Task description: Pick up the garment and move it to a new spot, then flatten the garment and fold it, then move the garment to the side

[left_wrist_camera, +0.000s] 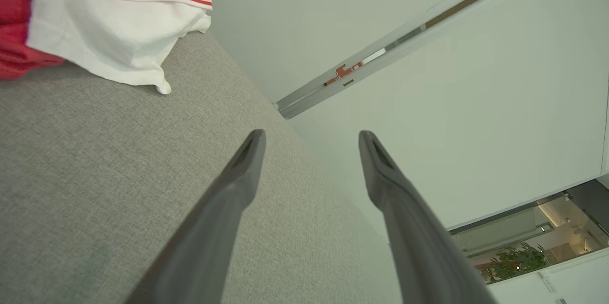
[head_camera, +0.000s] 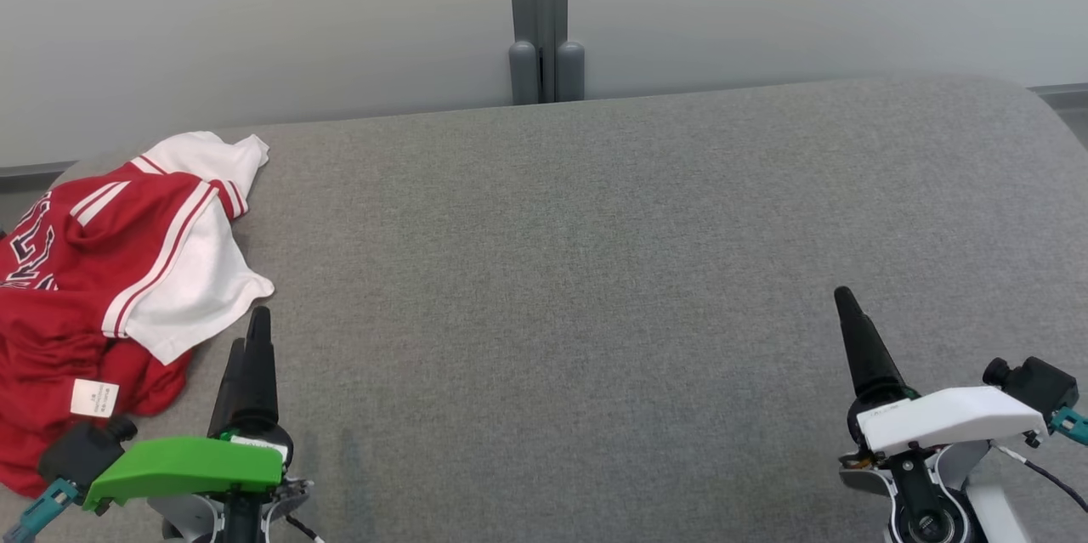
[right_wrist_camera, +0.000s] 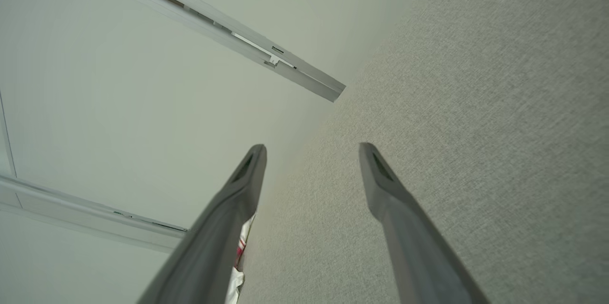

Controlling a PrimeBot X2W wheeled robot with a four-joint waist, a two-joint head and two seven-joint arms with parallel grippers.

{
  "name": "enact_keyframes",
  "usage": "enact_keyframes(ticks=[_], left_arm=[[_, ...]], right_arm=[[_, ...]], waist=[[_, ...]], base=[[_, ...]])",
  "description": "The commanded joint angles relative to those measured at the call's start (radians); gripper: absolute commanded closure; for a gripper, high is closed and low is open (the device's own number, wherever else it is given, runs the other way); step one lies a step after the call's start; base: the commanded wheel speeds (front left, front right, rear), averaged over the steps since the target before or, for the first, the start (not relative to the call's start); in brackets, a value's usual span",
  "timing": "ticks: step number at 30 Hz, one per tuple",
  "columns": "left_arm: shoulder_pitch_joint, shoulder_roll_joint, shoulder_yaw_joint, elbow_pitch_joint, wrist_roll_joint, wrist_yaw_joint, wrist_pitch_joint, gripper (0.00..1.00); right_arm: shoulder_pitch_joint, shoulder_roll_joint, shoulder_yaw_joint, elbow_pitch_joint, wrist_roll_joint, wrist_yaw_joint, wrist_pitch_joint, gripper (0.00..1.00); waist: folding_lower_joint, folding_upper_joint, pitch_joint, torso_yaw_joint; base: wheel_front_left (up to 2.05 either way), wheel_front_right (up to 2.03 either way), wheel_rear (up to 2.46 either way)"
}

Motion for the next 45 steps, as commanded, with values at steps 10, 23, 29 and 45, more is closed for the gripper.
enact_keyframes(ticks=[10,23,29,45], left_arm=[[0.011,0.007,-0.025,-0.047,0.185,0.013,-0.046,0.00],[0.027,0.007,-0.059,-0.066,0.369,0.023,-0.088,0.00],[0.035,0.008,-0.071,-0.077,0.444,0.021,-0.106,0.00],[0.065,0.008,-0.102,-0.093,0.621,0.007,-0.149,0.00]], right_arm=[[0.007,-0.005,0.039,-0.040,-0.179,0.002,-0.044,0.00],[0.014,-0.005,0.090,-0.063,-0.357,0.002,-0.086,0.00],[0.015,-0.005,0.097,-0.064,-0.401,0.003,-0.103,0.00],[0.041,-0.005,0.129,-0.085,-0.567,0.003,-0.146,0.00]], waist=[[-0.0001,0.0000,-0.006,-0.003],[-0.0001,0.0000,-0.013,-0.004],[-0.0001,0.0000,-0.013,-0.003],[-0.0001,0.0000,-0.029,-0.003]], base=[[0.00,0.00,0.00],[0.00,0.00,0.00],[0.00,0.00,0.00],[0.00,0.00,0.00]])
